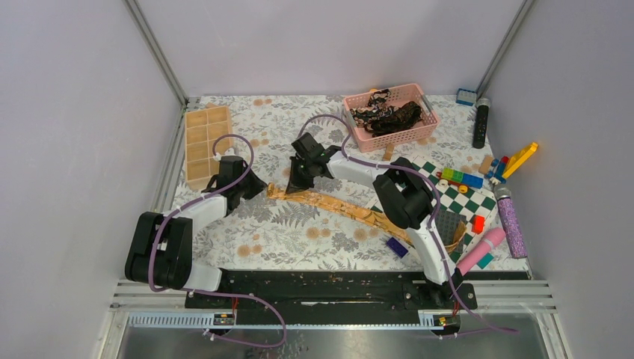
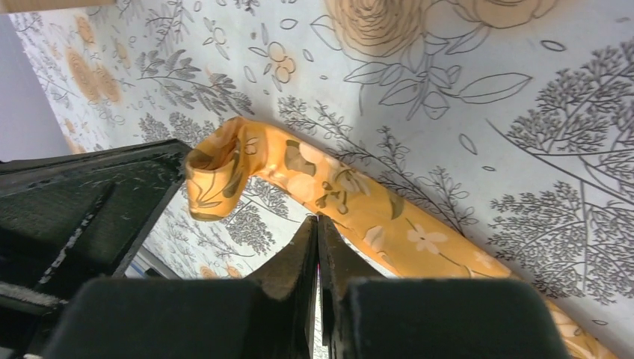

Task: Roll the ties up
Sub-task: Roll the tie at the center of the board.

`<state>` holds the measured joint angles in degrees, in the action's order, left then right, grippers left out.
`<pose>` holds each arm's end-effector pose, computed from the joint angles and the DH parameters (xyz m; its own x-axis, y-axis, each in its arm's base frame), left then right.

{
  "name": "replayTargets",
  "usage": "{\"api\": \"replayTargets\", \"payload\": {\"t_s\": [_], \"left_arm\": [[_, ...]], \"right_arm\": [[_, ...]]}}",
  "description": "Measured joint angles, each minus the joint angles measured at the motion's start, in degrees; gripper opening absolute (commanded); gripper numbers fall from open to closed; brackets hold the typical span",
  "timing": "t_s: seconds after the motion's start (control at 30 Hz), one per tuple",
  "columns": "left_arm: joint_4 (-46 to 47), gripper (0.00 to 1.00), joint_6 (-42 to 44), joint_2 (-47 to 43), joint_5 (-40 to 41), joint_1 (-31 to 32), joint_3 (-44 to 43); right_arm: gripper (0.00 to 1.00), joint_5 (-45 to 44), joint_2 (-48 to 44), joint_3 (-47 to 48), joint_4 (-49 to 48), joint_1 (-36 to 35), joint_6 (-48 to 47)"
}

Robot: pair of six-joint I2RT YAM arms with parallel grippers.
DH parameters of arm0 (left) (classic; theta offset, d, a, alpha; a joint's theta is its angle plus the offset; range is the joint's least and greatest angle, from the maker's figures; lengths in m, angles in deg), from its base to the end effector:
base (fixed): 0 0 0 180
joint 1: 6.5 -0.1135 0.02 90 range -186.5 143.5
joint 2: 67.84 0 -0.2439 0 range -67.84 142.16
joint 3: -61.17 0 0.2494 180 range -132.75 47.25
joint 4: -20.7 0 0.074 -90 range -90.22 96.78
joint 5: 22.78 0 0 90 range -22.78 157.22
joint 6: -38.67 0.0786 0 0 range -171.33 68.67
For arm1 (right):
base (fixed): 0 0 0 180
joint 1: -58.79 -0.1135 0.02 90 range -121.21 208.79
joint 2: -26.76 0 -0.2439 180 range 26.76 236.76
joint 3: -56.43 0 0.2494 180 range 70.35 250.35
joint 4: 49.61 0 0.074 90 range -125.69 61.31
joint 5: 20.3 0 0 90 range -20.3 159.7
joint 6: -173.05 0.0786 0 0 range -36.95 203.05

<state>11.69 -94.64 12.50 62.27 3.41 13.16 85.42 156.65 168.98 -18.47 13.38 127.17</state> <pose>0.2985 -0.0590 0.1200 -0.6348 -0.5828 -0.5072 -0.2751 0.7840 -0.5565 0.3455 0.3808 0.1143 -0.9423 -0.0014 -0.3347 -0.2167 0.7645 0.6071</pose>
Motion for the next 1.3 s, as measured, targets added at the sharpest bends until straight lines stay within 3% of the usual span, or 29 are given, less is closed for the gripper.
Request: {"api": "replayTargets", "payload": {"t_s": [1.3], "left_arm": [[1.3,0.0,0.4,1.9,-0.9,2.1,0.0]], "right_arm": [[0.07,3.5,3.4,1.7,-0.2,0.5,0.2]]}}
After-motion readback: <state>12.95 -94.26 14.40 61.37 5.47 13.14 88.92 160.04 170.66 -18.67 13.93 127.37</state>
